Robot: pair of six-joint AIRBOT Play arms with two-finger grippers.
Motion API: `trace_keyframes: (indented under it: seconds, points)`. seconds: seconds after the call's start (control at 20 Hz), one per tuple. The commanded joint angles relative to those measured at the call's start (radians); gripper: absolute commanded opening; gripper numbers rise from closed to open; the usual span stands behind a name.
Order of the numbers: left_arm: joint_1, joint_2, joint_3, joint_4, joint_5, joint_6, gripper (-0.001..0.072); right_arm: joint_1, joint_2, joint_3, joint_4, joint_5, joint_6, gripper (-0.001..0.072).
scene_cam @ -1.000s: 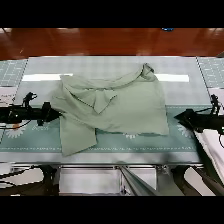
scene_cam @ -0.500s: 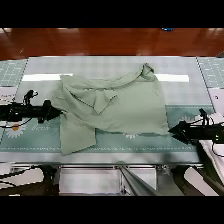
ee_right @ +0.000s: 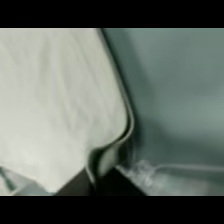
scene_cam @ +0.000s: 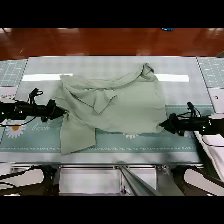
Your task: Fold the shirts.
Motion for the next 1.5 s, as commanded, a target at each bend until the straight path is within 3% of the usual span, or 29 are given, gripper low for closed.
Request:
trace_keyframes:
  seconds: [0.0,0.15,0.35,0.45,0.7,0.9,1.1,1.2,1.35,1.45]
  points:
    - [0.0,0.017,0.037,-0.014,-0.032,-0.002,0.0022,0.085,-0.025,0.1,0.036,0.04,-0.038,0.0025]
    - [0.042,0.107,0.151,-0.081,-0.08,-0.001,0.0022,0.084,0.01,0.3,0.035,0.151,-0.033,0.0025]
    - [0.117,0.288,0.406,-0.277,-0.064,-0.002,0.0021,0.084,0.131,0.708,0.035,0.136,0.026,0.0025]
    - [0.126,0.371,0.532,-0.369,-0.067,-0.048,0.0022,0.084,0.182,0.943,0.024,0.153,0.049,0.0025]
    - [0.169,0.573,0.794,-0.351,0.048,-0.035,0.0021,0.084,0.323,1.332,-0.185,0.093,0.155,0.0025]
    - [0.264,0.704,0.909,-0.339,0.053,-0.035,0.0021,0.084,0.462,1.398,-0.24,0.094,0.193,0.0025]
    - [0.22,0.841,0.938,-0.182,0.058,-0.069,0.0021,0.084,0.608,1.398,-0.375,0.216,0.252,0.0025]
    - [0.107,0.917,0.939,0.047,0.064,-0.132,0.0021,0.084,0.657,1.397,-0.454,0.307,0.282,0.0025]
    - [-0.089,1.032,0.939,0.464,0.057,-0.319,0.0021,0.084,0.69,1.394,-0.533,0.423,0.334,0.0025]
    - [-0.167,1.07,0.933,0.589,0.038,-0.396,0.0021,0.084,0.698,1.368,-0.54,0.428,0.348,0.0025]
